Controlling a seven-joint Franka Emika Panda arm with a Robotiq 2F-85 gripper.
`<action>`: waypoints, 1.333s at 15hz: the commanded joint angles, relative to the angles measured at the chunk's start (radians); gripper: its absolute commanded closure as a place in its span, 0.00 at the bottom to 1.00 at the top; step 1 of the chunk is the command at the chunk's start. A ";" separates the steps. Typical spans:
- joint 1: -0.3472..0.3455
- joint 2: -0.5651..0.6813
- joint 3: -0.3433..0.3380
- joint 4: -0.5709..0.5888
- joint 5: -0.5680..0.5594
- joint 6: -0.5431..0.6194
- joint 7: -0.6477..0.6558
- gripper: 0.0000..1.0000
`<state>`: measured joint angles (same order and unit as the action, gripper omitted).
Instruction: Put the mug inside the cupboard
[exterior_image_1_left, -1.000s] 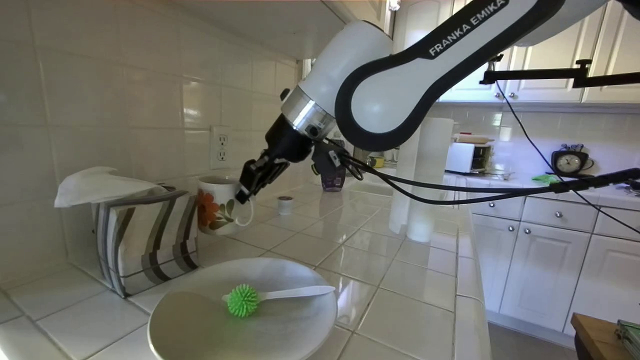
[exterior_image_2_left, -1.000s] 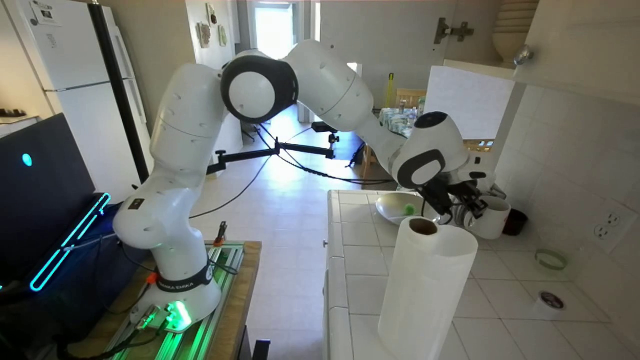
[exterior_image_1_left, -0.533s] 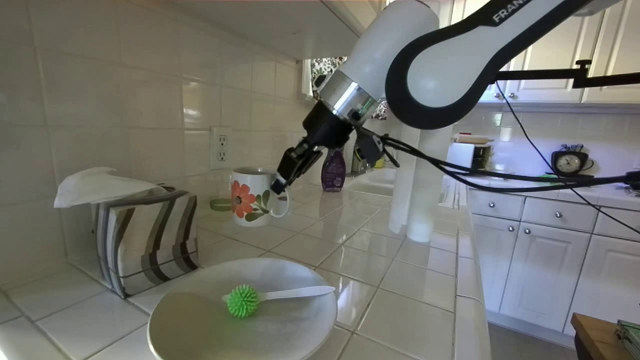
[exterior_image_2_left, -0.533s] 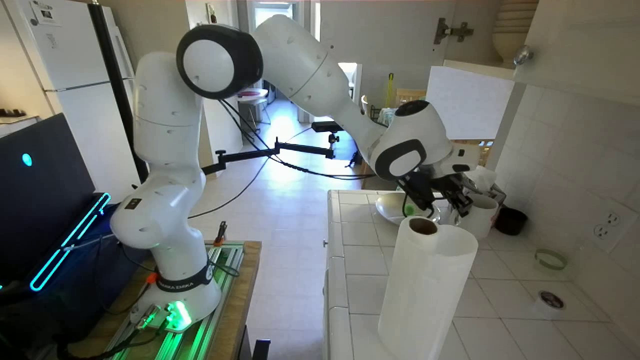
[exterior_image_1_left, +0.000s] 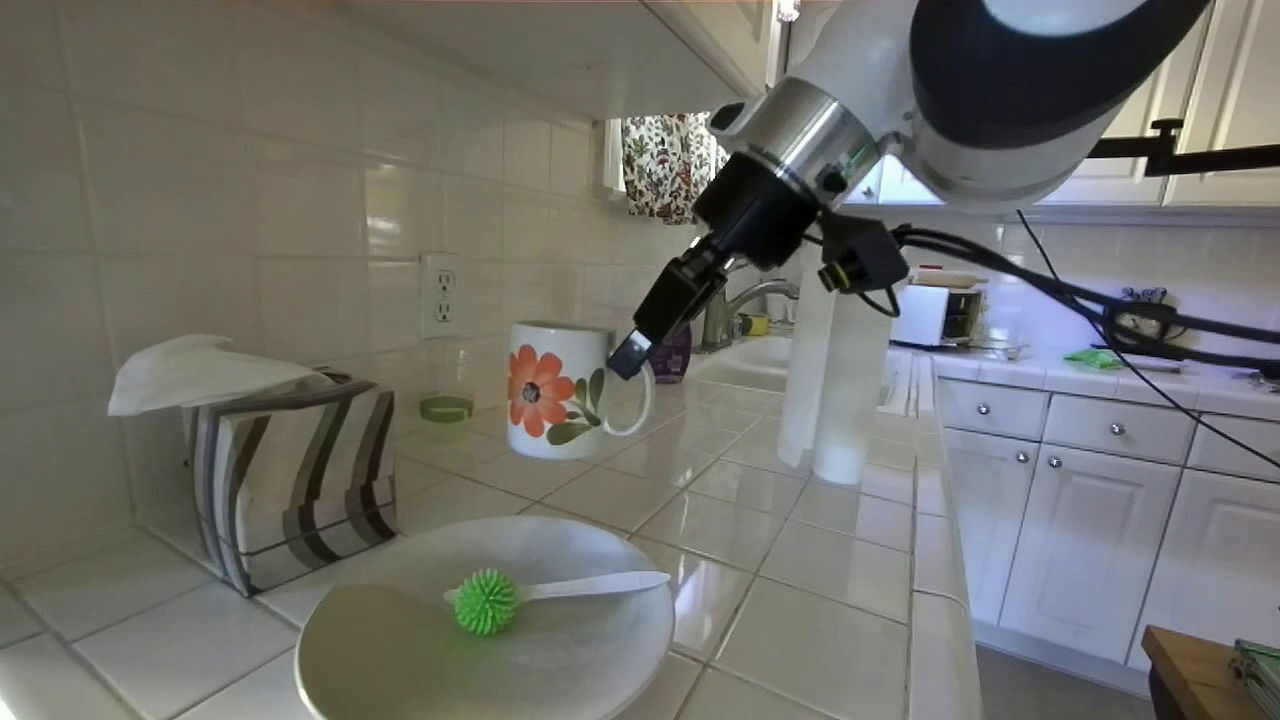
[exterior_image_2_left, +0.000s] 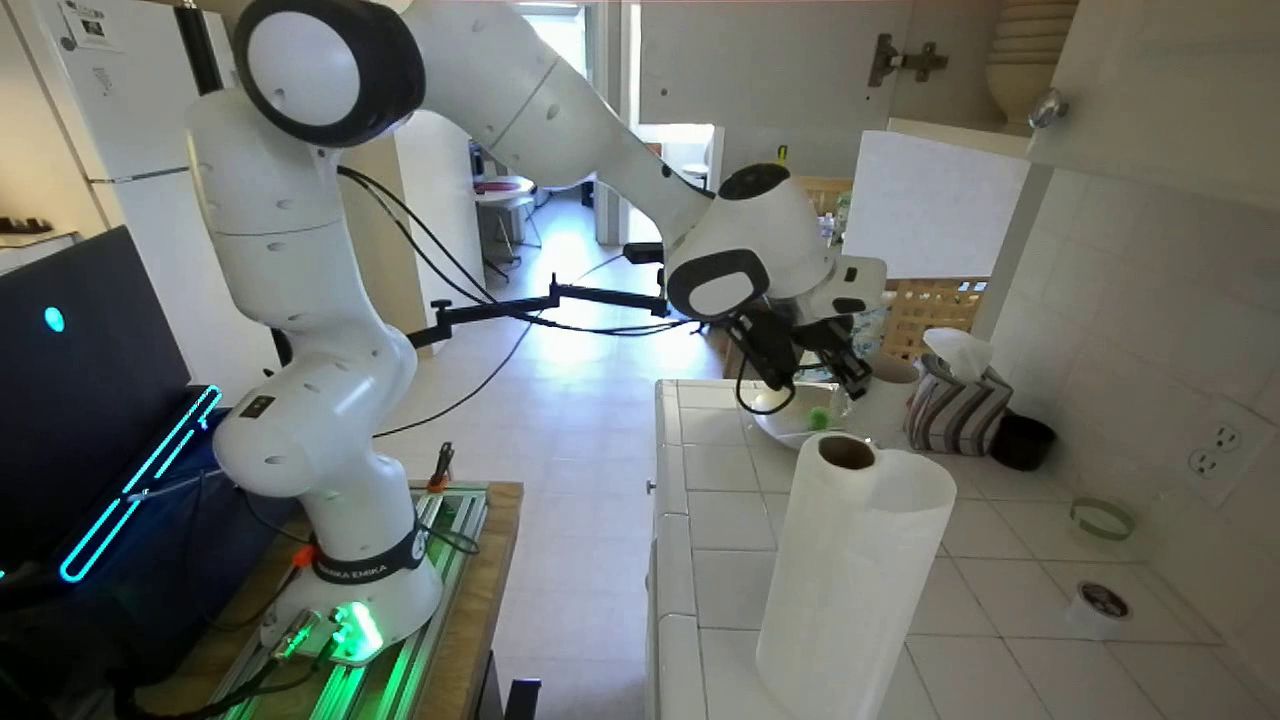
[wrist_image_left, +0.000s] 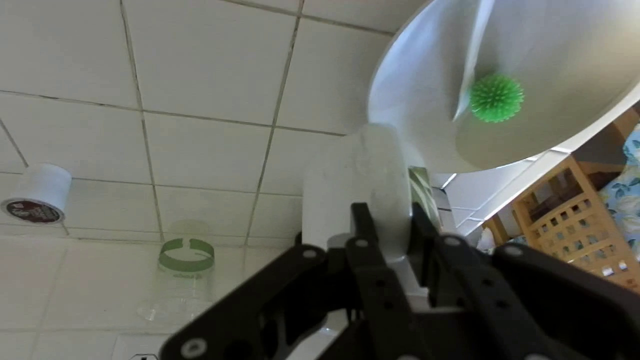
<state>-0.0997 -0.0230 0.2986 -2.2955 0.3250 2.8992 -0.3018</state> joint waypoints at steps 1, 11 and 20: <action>0.006 -0.223 -0.017 -0.110 0.085 -0.102 -0.091 0.95; 0.218 -0.536 -0.268 -0.076 -0.137 -0.471 -0.057 0.95; 0.283 -0.524 -0.287 0.179 -0.162 -0.595 -0.060 0.95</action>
<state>0.1541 -0.5728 0.0300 -2.2292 0.1833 2.3558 -0.3718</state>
